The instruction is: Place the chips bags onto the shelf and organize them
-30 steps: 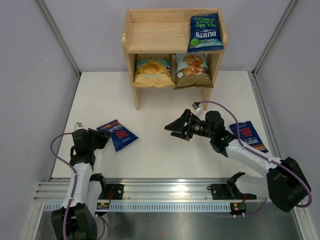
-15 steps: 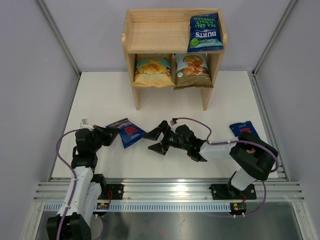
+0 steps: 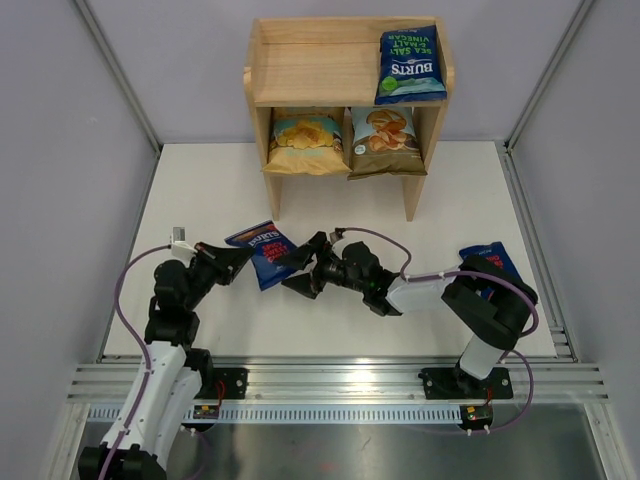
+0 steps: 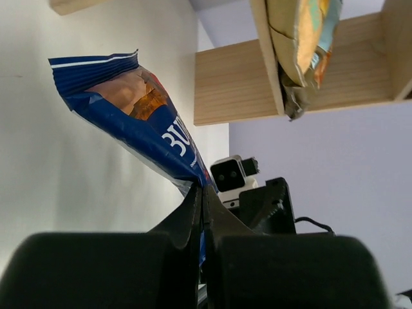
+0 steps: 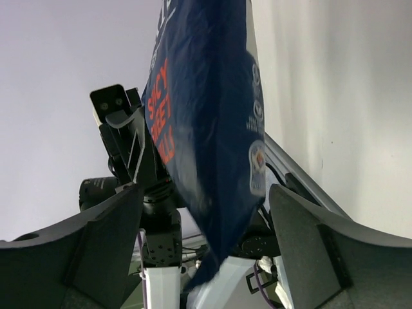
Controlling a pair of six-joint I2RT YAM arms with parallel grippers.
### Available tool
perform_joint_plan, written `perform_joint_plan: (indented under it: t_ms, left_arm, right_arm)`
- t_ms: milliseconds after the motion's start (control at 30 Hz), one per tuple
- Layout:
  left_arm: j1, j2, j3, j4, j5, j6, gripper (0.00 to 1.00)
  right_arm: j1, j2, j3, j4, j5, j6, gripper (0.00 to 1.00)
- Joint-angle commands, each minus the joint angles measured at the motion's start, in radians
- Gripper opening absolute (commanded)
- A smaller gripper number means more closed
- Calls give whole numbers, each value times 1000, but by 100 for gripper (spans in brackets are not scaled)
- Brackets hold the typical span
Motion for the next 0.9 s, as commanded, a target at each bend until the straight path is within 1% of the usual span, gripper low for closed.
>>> perform_joint_plan:
  t_ms: [0,167,267,333,367,400,433,567,667,700,733,800,833,867]
  left_arm:
    - [-32,-35,46,91,15,-1,0]
    - [-58,-89,70,33,10,25,0]
    - [-63,-115,79,4,22,34,0]
    - [-70,-126,75,27,41,34,0]
    - [-76,-127,79,24,42,43,0]
    - [-78,-129,86,13,47,63,0]
    - [-81,-132,87,18,55,69,0]
    - [-86,-140,90,28,91,105,0]
    - [-86,-150,80,50,120,123,0]
    - [-86,-158,75,68,127,131,0]
    - [-86,-161,70,83,134,134,0]
    - [-86,-169,63,105,151,155,0]
    - [-86,-173,55,122,162,160,0]
    - [-86,-178,41,152,182,166,0]
  right_arm:
    - [7,25,45,54,27,3,85]
    - [-4,22,61,61,47,-26,79]
    - [-17,22,74,59,40,-49,78]
    - [-34,11,75,64,37,-72,76]
    - [-36,11,77,79,31,-79,75]
    - [-36,8,75,97,32,-95,68]
    - [-37,-1,74,126,32,-102,65]
    - [-47,-30,68,163,32,-138,63]
    - [-53,-53,69,191,14,-167,59]
    - [-56,-61,68,202,3,-179,56]
    - [-56,-66,68,212,-2,-185,47]
    - [-67,-81,57,246,-18,-210,39]
    - [-73,-85,52,261,-31,-221,32]
    - [-79,-92,49,274,-45,-245,30]
